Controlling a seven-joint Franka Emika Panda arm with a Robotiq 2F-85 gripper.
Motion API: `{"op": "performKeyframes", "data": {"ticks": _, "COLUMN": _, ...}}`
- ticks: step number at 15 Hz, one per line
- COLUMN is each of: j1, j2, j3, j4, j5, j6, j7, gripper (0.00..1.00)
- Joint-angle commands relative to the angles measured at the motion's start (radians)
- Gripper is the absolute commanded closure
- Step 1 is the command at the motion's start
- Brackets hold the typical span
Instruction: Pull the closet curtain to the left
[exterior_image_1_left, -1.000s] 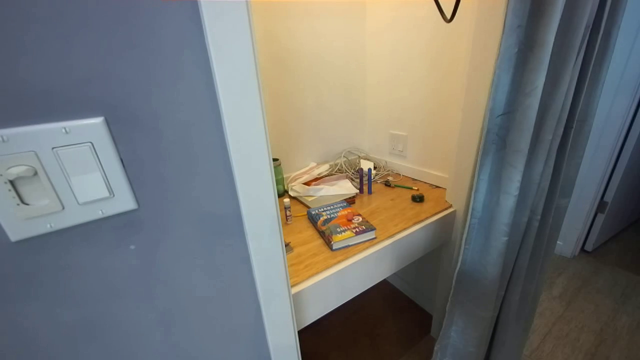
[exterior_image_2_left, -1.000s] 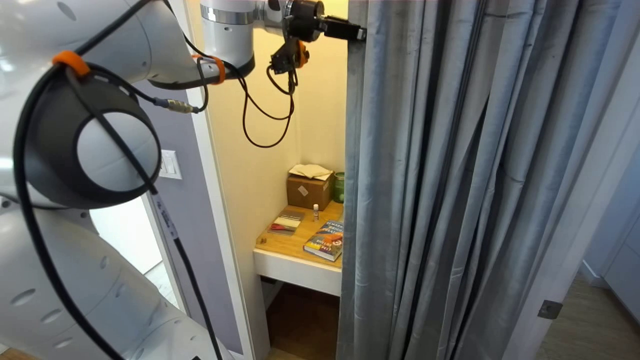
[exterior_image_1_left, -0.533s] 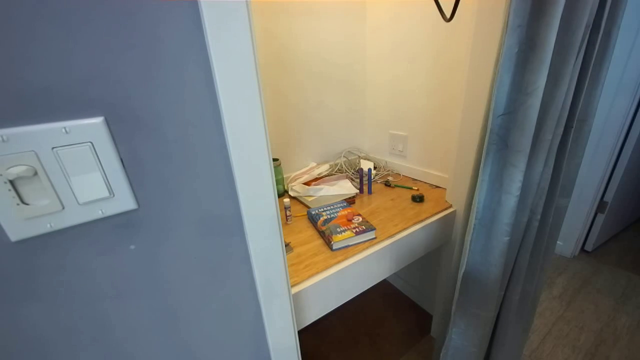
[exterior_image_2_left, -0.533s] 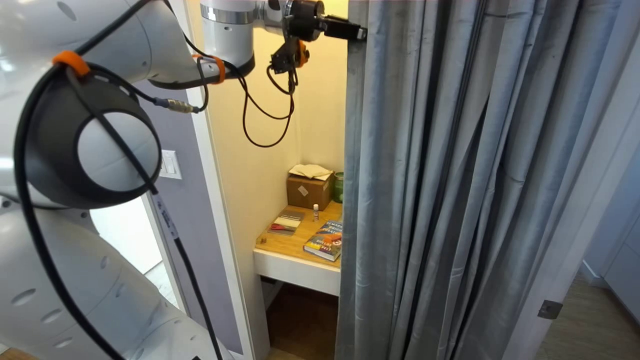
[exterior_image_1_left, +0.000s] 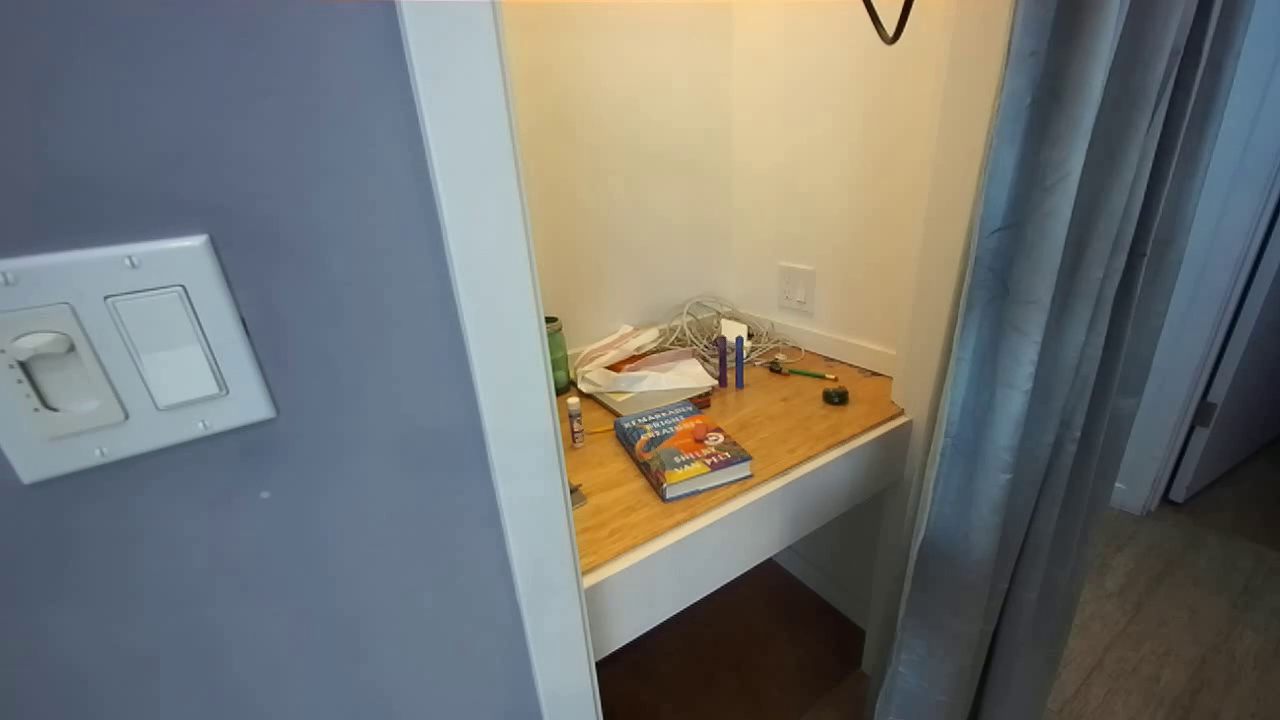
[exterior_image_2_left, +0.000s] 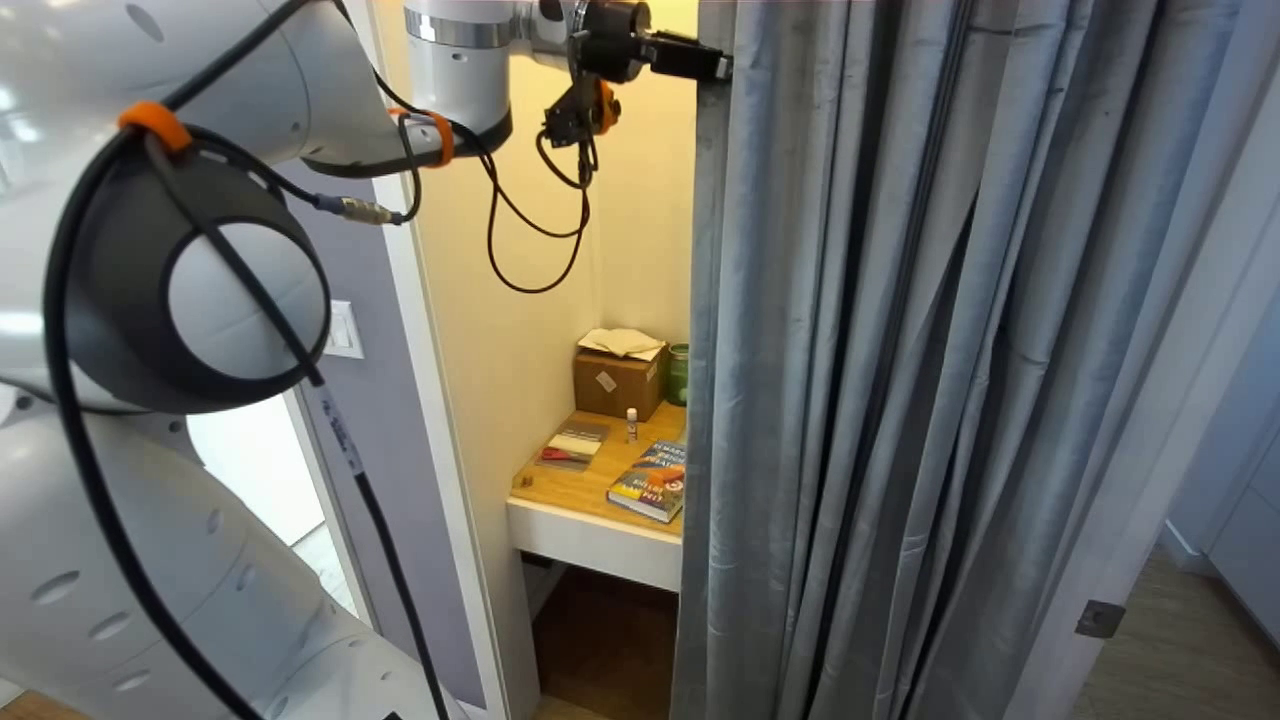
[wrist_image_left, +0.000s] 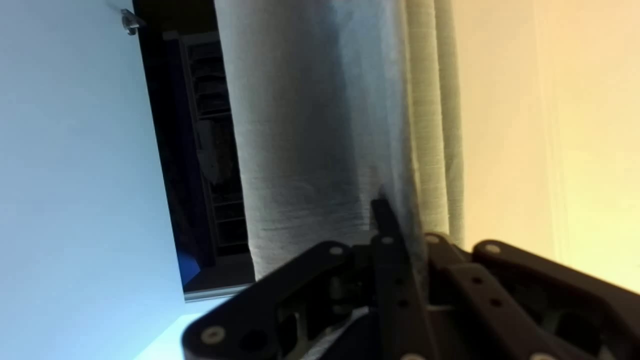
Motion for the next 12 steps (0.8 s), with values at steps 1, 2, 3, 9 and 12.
{"op": "performKeyframes", "data": {"ticks": 1, "j1": 0.025, "j2": 0.024, "j3": -0.009, "j4": 0.035, "j5": -0.013, "j6": -0.008, "j7": -0.011, "gripper": 0.98}}
{"op": "performKeyframes", "data": {"ticks": 2, "j1": 0.028, "j2": 0.023, "j3": -0.008, "j4": 0.033, "j5": -0.008, "j6": -0.011, "j7": -0.025, "gripper": 0.99}}
{"op": "performKeyframes", "data": {"ticks": 3, "j1": 0.029, "j2": 0.024, "j3": -0.006, "j4": 0.032, "j5": -0.010, "j6": -0.017, "j7": -0.030, "gripper": 0.98}}
{"op": "performKeyframes", "data": {"ticks": 9, "j1": 0.050, "j2": 0.007, "j3": 0.003, "j4": 0.004, "j5": -0.020, "j6": -0.014, "j7": -0.089, "gripper": 0.98}}
{"op": "performKeyframes", "data": {"ticks": 12, "j1": 0.064, "j2": 0.003, "j3": 0.010, "j4": -0.003, "j5": -0.015, "j6": -0.008, "j7": -0.114, "gripper": 0.98}}
